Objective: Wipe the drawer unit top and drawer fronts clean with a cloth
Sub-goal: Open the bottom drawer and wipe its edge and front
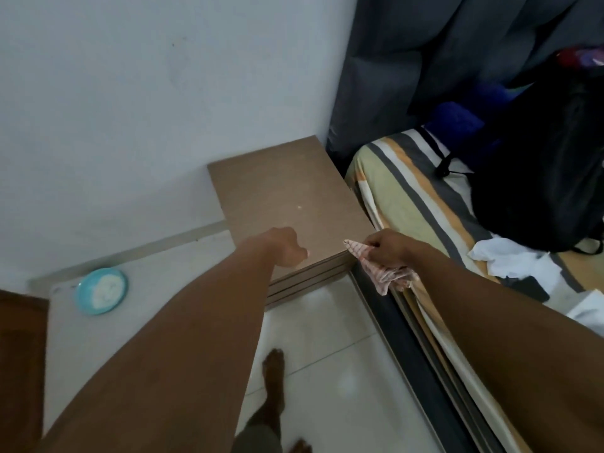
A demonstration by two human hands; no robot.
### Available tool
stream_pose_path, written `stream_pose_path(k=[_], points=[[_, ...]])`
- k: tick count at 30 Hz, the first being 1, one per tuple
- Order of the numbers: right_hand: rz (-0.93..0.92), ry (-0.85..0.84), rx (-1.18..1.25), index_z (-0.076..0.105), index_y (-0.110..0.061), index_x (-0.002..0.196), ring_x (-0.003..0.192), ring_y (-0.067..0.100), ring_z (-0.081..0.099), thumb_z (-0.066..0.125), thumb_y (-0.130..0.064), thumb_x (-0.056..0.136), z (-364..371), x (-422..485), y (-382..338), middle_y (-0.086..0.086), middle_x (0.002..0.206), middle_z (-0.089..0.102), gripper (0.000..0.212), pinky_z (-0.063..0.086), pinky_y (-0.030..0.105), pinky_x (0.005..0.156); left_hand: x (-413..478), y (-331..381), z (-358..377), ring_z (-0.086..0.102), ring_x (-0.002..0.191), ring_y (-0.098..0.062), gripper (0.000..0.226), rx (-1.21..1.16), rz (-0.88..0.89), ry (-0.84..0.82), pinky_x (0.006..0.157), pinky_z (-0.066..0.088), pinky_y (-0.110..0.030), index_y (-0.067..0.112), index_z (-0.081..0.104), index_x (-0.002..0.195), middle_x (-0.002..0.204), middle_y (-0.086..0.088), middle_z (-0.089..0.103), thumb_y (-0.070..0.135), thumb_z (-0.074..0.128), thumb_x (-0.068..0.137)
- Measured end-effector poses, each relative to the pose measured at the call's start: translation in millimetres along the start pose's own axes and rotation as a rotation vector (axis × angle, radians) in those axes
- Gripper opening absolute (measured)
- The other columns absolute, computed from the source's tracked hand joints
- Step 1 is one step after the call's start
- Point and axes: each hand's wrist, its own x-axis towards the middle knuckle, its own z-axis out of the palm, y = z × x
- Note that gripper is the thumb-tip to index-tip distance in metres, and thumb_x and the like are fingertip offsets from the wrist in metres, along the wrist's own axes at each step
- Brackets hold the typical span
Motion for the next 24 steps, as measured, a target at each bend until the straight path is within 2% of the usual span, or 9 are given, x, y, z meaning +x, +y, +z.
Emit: stream_pose_path(k=[3,7,11,17,21,23,24], points=[[-0.010,0.021,-0.007,0.066,-0.014,0.123,0.088,0.023,0.062,0.052,-0.022,0.099,-16,33,-3,0.007,0.100,0.062,0.029,0.050,0.033,0.078,39,4,-10,0.036,0.143,-0.032,0.067,-0.018,0.057,0.018,0.114,0.032,-0.045,0.013,0.037,0.150,0.157,-0.011,0.036,0.052,0.046,0.097],[-0.001,-0.026,-0.021,0.067,-0.012,0.121,0.075,0.016,0.061,0.052,-0.021,0.100,-33,77,-1,0.007,0.097,0.064,0.027,0.047,0.025,0.064,87,5,-20,0.033,0.144,-0.028,0.068,-0.055,0.075,-0.028,0.116,0.030,-0.046,0.020,0.035,0.151,0.159,-0.005,0.032,0.056,0.046,0.095],[-0.016,-0.045,-0.013,0.067,-0.012,0.122,0.078,0.018,0.060,0.053,-0.024,0.100,-44,120,2,0.007,0.097,0.063,0.029,0.048,0.031,0.075,126,2,-29,0.034,0.144,-0.029,0.066,-0.099,0.070,-0.020,0.113,0.030,-0.040,0.018,0.037,0.151,0.159,-0.006,0.033,0.056,0.045,0.097],[-0.048,-0.087,-0.001,0.071,-0.010,0.110,0.082,0.022,0.061,0.054,-0.027,0.098,-40,199,21,0.011,0.098,0.069,0.026,0.044,0.029,0.072,178,11,-18,0.049,0.133,-0.027,0.056,-0.203,-0.009,0.069,0.109,0.041,-0.039,0.015,0.045,0.145,0.149,-0.009,0.048,0.045,0.048,0.097],[-0.083,0.044,0.049,0.071,-0.008,0.095,0.087,0.028,0.067,0.053,-0.040,0.098,-22,256,40,0.014,0.094,0.072,0.037,0.045,0.026,0.071,209,23,7,0.045,0.137,-0.026,0.056,-0.314,-0.107,0.201,0.110,0.039,-0.038,0.020,0.041,0.149,0.149,-0.008,0.049,0.044,0.049,0.098],[-0.102,0.135,-0.013,0.068,-0.009,0.105,0.097,0.032,0.066,0.050,-0.034,0.099,-10,281,51,0.016,0.105,0.070,0.031,0.049,0.030,0.077,223,29,21,0.043,0.138,-0.024,0.055,-0.344,-0.151,0.238,0.110,0.036,-0.037,0.023,0.041,0.149,0.148,-0.006,0.049,0.043,0.049,0.098],[-0.114,0.165,-0.090,0.063,-0.011,0.119,0.107,0.034,0.062,0.049,-0.031,0.099,-3,292,57,0.017,0.117,0.066,0.031,0.050,0.035,0.089,230,31,28,0.043,0.138,-0.024,0.054,-0.352,-0.172,0.258,0.109,0.036,-0.037,0.023,0.041,0.148,0.147,-0.006,0.050,0.043,0.049,0.098]])
